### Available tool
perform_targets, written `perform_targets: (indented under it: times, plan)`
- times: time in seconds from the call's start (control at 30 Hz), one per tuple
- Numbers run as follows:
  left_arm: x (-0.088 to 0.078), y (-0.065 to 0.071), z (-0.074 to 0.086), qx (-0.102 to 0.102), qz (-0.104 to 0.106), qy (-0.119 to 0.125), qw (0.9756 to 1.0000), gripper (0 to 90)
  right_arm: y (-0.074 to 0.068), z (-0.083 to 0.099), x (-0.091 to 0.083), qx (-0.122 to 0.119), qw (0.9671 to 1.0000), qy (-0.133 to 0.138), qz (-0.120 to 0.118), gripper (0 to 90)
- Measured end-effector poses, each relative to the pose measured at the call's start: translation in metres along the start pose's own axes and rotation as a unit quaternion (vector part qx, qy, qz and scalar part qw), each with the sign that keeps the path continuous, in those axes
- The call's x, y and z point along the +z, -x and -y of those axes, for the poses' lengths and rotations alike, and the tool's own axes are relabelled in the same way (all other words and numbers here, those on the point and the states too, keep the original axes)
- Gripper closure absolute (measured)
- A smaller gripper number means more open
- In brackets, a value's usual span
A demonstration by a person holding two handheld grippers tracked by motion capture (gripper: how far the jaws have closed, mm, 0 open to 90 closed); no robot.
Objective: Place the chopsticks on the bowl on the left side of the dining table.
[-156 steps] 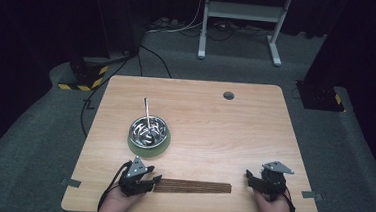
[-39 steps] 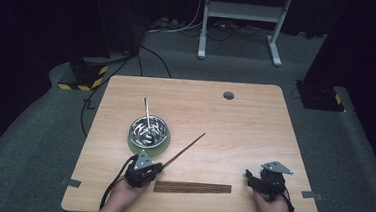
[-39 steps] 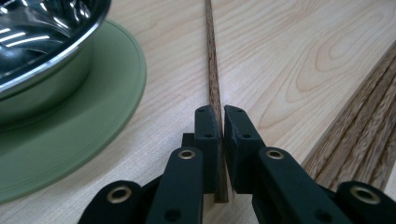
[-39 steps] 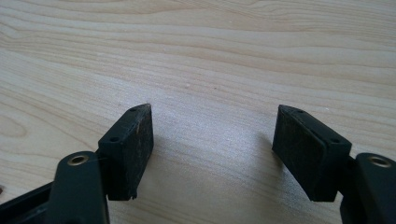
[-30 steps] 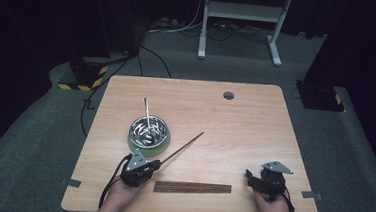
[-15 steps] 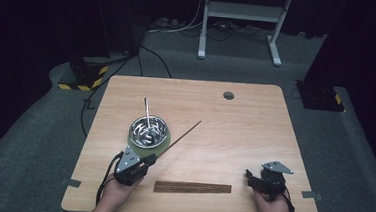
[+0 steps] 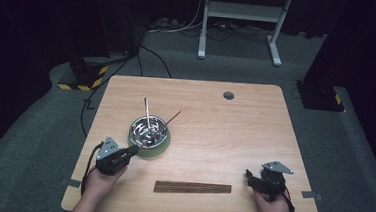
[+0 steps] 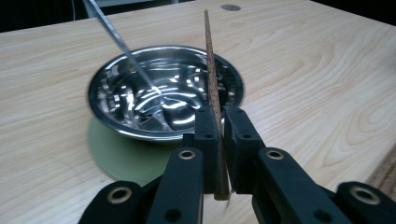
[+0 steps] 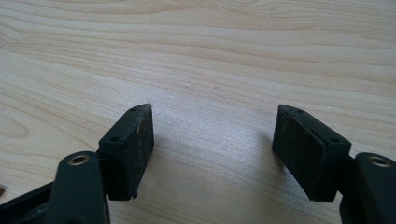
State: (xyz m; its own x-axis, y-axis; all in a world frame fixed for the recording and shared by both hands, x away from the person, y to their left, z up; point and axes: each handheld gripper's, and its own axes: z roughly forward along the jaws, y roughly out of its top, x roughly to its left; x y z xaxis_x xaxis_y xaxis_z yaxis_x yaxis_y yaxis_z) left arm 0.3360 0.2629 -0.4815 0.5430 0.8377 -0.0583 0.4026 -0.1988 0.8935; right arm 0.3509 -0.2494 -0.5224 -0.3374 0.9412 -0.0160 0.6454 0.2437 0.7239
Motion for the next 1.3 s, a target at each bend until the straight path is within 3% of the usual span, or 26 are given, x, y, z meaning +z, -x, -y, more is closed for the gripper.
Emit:
perform_targets:
  times: [0.07,0.1,0.13,0.17,0.2,0.27,0.3,0.37,0.4,0.43,0.6,0.63,0.7,0.73,1.3]
  plan:
    - [-0.001,-0.007,-0.002,-0.001,-0.001,-0.002,1.0000,83.9,0.000,0.000,0.000,0.000,1.0000,0.000,0.000,29.2]
    - [0.001,-0.007,-0.003,-0.020,-0.004,0.013,0.9997,83.9,0.000,0.000,0.000,0.000,1.0000,0.000,0.000,29.1]
    - [0.001,-0.008,-0.004,-0.022,-0.007,0.010,0.9997,83.9,0.000,0.000,0.000,0.000,1.0000,0.001,0.001,29.2]
    - [0.002,-0.012,-0.005,-0.021,-0.008,0.006,0.9997,83.9,0.000,0.000,0.000,0.000,1.0000,0.000,0.000,29.2]
    - [0.001,-0.017,-0.006,-0.002,-0.006,-0.010,0.9999,83.9,0.000,0.000,0.000,-0.001,1.0000,0.000,-0.001,29.2]
    - [0.003,-0.021,-0.007,-0.003,-0.009,-0.014,0.9999,83.9,0.000,0.000,0.000,0.000,1.0000,0.000,-0.001,29.2]
    - [0.006,-0.021,-0.007,-0.022,-0.012,-0.002,0.9997,83.9,0.000,0.000,0.000,0.000,1.0000,0.000,-0.001,29.3]
    - [0.006,-0.024,-0.007,-0.023,-0.012,-0.005,0.9997,83.9,0.000,0.000,0.000,0.000,1.0000,0.000,-0.001,29.2]
    - [0.004,-0.027,-0.008,-0.011,-0.011,-0.020,0.9997,83.9,0.000,0.000,0.000,0.000,1.0000,0.000,-0.001,29.2]
    - [0.005,-0.026,-0.007,-0.022,-0.013,-0.005,0.9996,83.9,0.000,0.000,0.000,0.000,1.0000,0.000,-0.001,29.3]
    - [-0.001,-0.028,-0.004,-0.024,-0.011,-0.005,0.9996,83.9,0.000,0.000,0.000,0.000,1.0000,0.000,-0.001,29.3]
    - [-0.004,-0.031,-0.004,-0.014,-0.008,-0.019,0.9997,83.9,0.000,0.000,0.000,0.000,1.0000,0.000,-0.001,29.3]
    - [-0.001,-0.031,-0.001,-0.024,-0.010,-0.013,0.9996,83.9,0.000,0.000,0.000,0.000,1.0000,0.002,0.000,29.3]
    - [-0.003,-0.033,-0.002,-0.010,-0.006,-0.027,0.9996,83.9,0.000,0.000,0.000,0.001,1.0000,0.000,-0.001,29.3]
    - [0.005,-0.034,0.002,-0.011,-0.004,-0.042,0.9990,83.6,0.000,0.000,0.000,0.001,1.0000,-0.001,-0.003,29.3]
